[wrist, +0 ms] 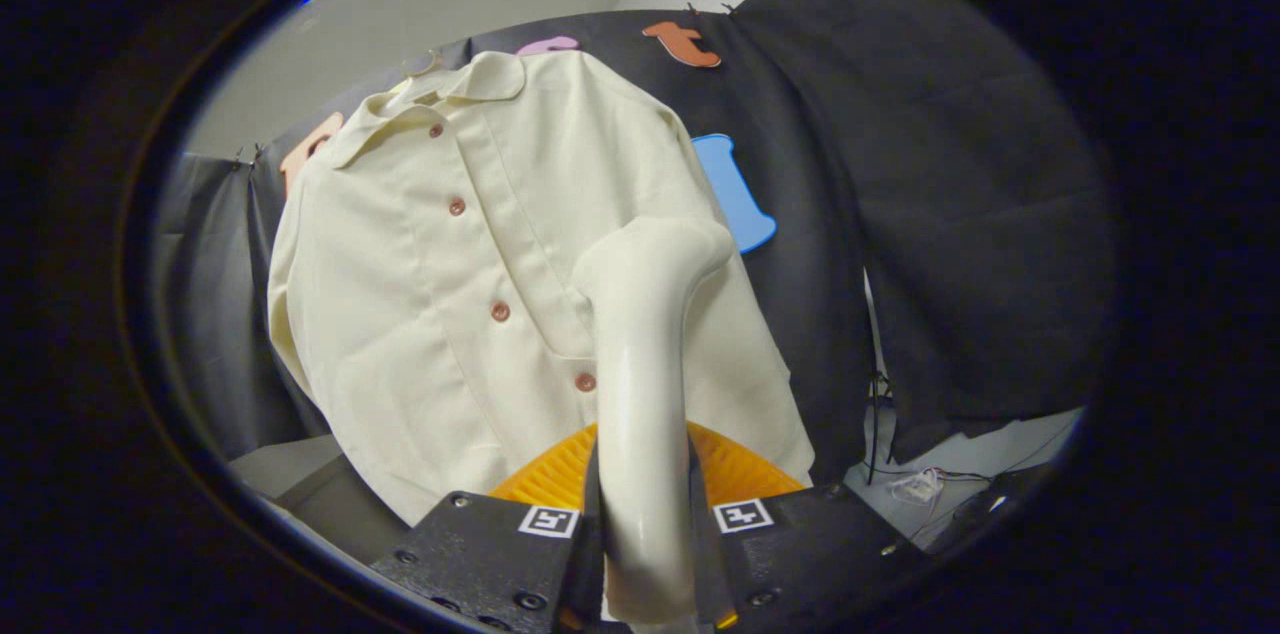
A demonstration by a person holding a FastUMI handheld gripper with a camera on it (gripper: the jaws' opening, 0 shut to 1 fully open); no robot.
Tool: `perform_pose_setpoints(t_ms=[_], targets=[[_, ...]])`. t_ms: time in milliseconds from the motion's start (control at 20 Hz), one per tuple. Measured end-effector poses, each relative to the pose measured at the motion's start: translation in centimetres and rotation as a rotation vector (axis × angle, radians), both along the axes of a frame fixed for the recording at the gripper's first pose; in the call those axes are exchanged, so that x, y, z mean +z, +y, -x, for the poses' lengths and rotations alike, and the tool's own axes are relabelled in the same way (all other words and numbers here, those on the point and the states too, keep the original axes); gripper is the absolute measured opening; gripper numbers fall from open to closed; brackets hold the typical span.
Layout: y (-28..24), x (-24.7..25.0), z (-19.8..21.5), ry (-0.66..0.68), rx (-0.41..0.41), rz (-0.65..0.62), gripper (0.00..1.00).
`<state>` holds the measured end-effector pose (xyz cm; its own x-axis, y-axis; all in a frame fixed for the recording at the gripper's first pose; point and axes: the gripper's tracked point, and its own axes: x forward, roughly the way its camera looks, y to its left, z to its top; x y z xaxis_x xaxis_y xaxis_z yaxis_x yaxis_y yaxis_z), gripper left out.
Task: Iron the clothes twice with a garment steamer, once on the left side and once on the right side.
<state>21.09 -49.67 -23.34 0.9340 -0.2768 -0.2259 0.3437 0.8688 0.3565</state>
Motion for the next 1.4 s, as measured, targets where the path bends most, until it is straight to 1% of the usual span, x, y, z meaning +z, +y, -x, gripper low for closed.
perform_pose_setpoints(t_ms=[350, 600, 800, 900, 1000, 1400], targets=[[-0.6, -5.8, 3.3, 0.081, -0.024, -0.053, 0.35], [0.5, -9.7, 5.6, 0.161, -0.031, -0.067, 0.35], [1.2, -11.4, 8.0, 0.196, -0.048, -0.09, 0.35], [2.5, -11.1, 8.8, 0.18, -0.048, -0.156, 0.35], [3.8, -10.3, 9.6, 0.163, -0.042, -0.176, 0.35], [10.2, -2.0, 12.1, 0.098, 0.036, -0.03, 0.35]])
